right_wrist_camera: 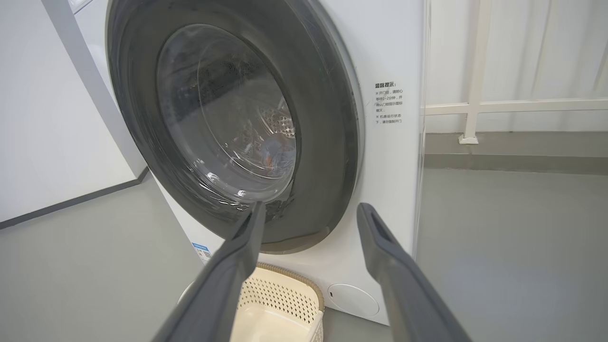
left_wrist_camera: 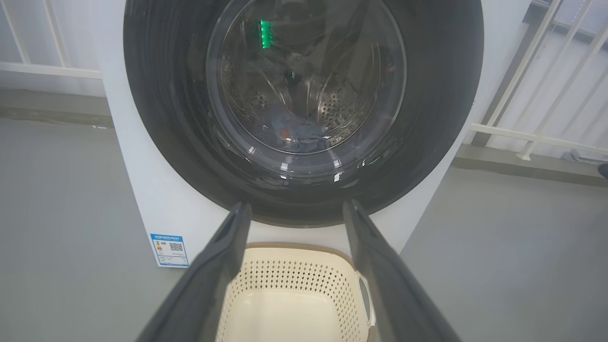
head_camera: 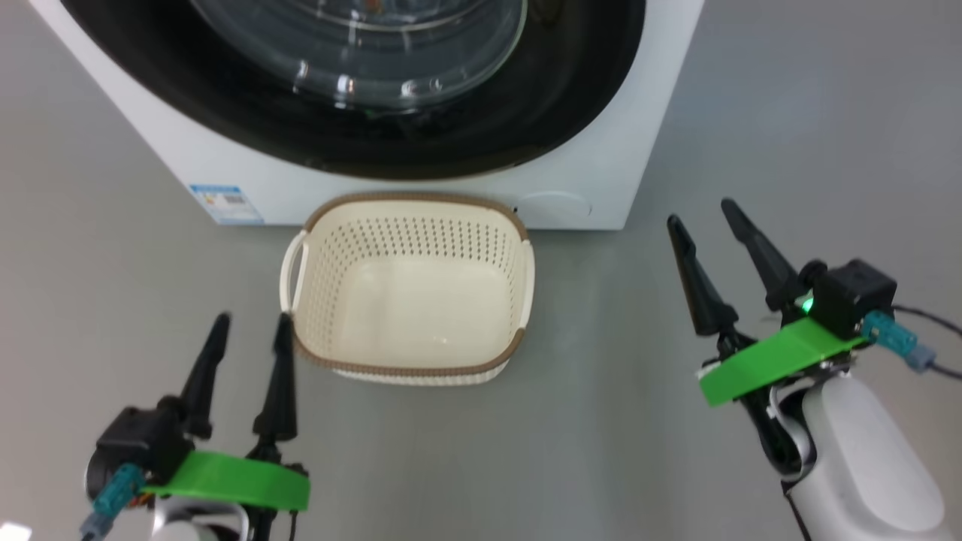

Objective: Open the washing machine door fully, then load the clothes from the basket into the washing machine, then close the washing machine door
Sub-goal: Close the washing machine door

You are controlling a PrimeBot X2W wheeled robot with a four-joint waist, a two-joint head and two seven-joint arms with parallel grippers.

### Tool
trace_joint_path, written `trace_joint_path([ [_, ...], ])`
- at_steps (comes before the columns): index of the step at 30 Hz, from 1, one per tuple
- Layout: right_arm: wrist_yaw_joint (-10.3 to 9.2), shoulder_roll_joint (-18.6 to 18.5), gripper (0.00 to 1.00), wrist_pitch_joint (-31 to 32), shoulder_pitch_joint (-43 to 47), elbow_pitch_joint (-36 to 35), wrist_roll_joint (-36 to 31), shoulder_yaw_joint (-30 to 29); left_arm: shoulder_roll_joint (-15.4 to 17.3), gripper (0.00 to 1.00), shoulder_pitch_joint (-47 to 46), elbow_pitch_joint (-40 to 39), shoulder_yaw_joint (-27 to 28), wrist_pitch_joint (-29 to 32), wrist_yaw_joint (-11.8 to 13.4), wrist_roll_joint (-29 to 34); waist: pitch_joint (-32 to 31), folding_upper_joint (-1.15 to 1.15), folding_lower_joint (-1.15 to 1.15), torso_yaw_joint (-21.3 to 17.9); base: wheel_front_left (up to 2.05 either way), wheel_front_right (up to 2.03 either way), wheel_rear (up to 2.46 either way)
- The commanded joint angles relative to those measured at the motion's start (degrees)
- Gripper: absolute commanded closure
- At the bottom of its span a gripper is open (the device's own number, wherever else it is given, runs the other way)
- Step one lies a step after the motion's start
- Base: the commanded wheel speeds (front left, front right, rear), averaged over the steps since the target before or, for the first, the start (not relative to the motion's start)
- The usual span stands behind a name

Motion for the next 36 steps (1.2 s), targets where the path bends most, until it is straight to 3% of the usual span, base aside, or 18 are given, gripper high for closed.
trace_joint_path([
  [1,-0.33,0.91,0.0,-0.26,1.56,-1.87,-0.35,0.79,0.97,0.0,0.63,-0.51,2.39,-0.36,-0.14,0.54,-2.86,0.0,0.0,-2.07,0.0,0.0,0.0],
  [16,-0.33,3.6,0.0,-0.26,14.79,-7.23,-5.1,-6.74,0.46,0.0,7.2,-0.45,7.5,-0.36,-0.14,3.89,-9.31,0.0,0.0,-5.92,0.0,0.0,0.0],
  [21,-0.33,4.39,0.0,-0.26,17.67,-8.93,-6.9,-6.65,0.2,0.0,9.74,-0.67,9.16,-0.36,-0.14,4.16,-11.32,0.0,0.0,-7.05,0.0,0.0,0.0],
  [36,-0.33,5.96,0.0,-0.26,22.6,-10.77,-9.05,-8.76,-0.42,0.0,13.11,-1.01,11.74,-0.36,-0.14,6.98,-13.63,0.0,0.0,-6.56,0.0,0.0,0.0],
])
